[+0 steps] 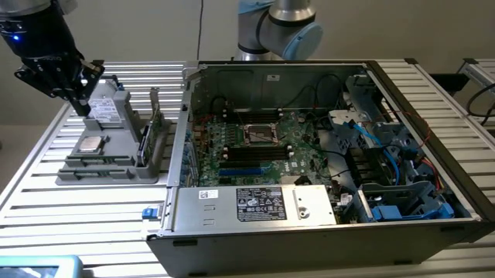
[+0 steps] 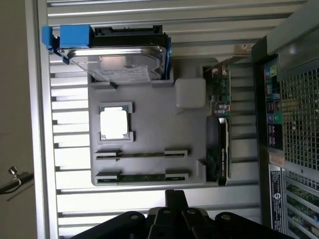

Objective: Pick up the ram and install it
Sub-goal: 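Reach for the ram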

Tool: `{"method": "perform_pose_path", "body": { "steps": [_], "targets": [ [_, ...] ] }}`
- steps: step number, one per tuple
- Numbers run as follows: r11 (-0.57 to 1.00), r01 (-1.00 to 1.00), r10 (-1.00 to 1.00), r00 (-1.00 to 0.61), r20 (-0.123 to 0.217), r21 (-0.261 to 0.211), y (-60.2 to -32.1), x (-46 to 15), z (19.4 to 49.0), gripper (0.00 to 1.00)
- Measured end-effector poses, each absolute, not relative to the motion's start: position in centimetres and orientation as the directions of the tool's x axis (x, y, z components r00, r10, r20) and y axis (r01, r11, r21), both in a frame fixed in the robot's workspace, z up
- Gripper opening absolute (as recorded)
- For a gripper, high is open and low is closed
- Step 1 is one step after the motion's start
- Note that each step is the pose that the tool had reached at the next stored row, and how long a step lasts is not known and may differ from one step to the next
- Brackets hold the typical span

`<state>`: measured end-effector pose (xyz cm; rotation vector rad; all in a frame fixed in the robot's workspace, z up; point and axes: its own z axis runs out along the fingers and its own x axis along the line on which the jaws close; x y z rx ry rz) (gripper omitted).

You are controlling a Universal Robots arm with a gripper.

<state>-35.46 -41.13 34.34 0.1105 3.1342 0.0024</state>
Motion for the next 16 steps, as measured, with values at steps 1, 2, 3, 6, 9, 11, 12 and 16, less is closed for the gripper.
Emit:
{"method": "perform_pose_path", "body": {
  "steps": [1, 2, 3, 6, 9, 11, 12, 16],
  "targets": [
    [0.998, 0.07, 0.07, -0.998, -0.005, 0.002, -41.1, -35.8, 34.2, 0.11],
    [0.998, 0.07, 0.07, -0.998, -0.005, 0.002, -41.2, -36.1, 34.0, 0.11],
    [0.998, 0.07, 0.07, -0.998, -0.005, 0.002, -41.2, -36.2, 33.8, 0.11],
    [0.998, 0.07, 0.07, -0.998, -0.005, 0.002, -41.4, -36.4, 33.3, 0.11],
    [0.998, 0.07, 0.07, -0.998, -0.005, 0.001, -41.6, -36.6, 32.8, 0.11],
    [0.998, 0.07, 0.07, -0.998, -0.005, 0.0, -41.7, -36.6, 32.4, 0.11],
    [0.998, 0.07, 0.07, -0.998, -0.005, -0.001, -41.7, -36.6, 32.3, 0.11],
    [0.998, 0.07, 0.07, -0.998, -0.006, -0.007, -41.7, -36.6, 31.7, 0.11]
  ]
}}
